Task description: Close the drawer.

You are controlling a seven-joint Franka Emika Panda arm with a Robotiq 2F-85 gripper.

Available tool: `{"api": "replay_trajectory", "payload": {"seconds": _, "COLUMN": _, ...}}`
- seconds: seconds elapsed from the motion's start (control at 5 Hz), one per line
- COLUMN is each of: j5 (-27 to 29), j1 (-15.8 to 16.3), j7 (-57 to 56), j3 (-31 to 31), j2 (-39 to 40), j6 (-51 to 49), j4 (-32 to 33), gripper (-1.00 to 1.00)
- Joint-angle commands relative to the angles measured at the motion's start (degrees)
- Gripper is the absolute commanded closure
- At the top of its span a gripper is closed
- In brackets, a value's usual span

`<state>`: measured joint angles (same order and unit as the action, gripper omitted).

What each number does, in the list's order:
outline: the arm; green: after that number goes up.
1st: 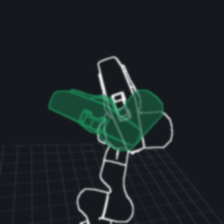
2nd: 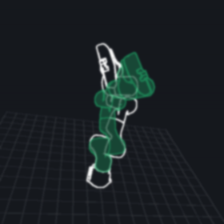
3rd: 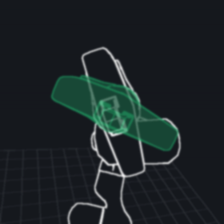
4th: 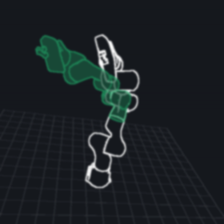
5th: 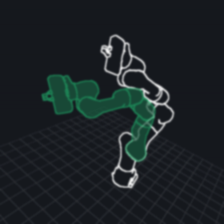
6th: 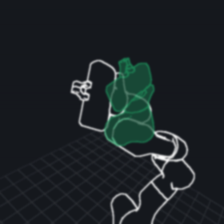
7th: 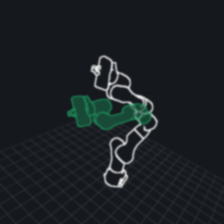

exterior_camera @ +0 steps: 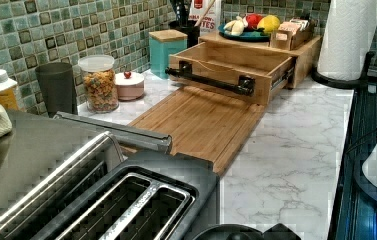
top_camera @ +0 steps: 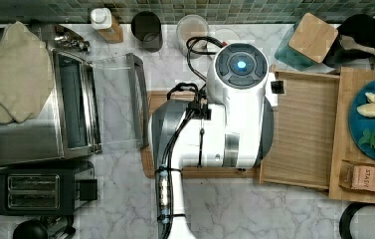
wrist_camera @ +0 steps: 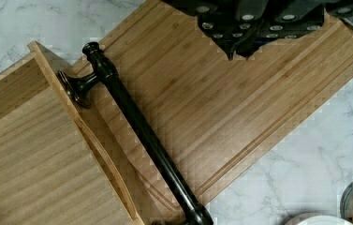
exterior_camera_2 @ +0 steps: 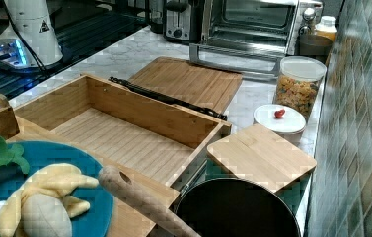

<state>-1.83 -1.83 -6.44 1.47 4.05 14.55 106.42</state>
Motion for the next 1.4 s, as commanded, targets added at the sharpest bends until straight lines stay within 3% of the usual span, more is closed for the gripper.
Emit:
{"api": "replay_trajectory", "payload": {"seconds": 0.2, "j5": 0.0, "j1": -0.1, "j7": 0.0, "j3": 0.0, "j2": 0.0, "j6": 0.0, "j4": 0.0, "gripper": 1.0}}
{"api": "replay_trajectory", "payload": {"seconds": 0.4, "j5": -0.3, "j1": -0.4, "j7": -7.2, "j3": 0.1, "j2": -2.3, "j6": 7.2, "j4": 6.9, "gripper": 1.0}}
{"api": "replay_trajectory", "payload": {"seconds": 0.8, "j5": 3.2, "j1": -2.0, "j7": -22.1, "j3": 1.0, "j2": -1.5, "j6": 12.8, "j4": 12.3, "gripper": 1.0}}
{"api": "replay_trajectory", "payload": {"seconds": 1.0, "j5": 3.3, "j1": -5.2, "j7": -24.6, "j3": -0.8, "j2": 1.8, "j6": 14.2, "j4": 12.5, "gripper": 1.0}}
{"api": "replay_trajectory", "payload": {"seconds": 1.2, "j5": 1.3, "j1": -3.3, "j7": -24.7, "j3": 1.4, "j2": 1.7, "j6": 17.5, "j4": 15.2, "gripper": 1.0}}
{"api": "replay_trajectory", "payload": {"seconds": 1.4, "j5": 0.1, "j1": -4.2, "j7": -27.0, "j3": 1.4, "j2": 2.4, "j6": 24.1, "j4": 18.5, "gripper": 1.0}}
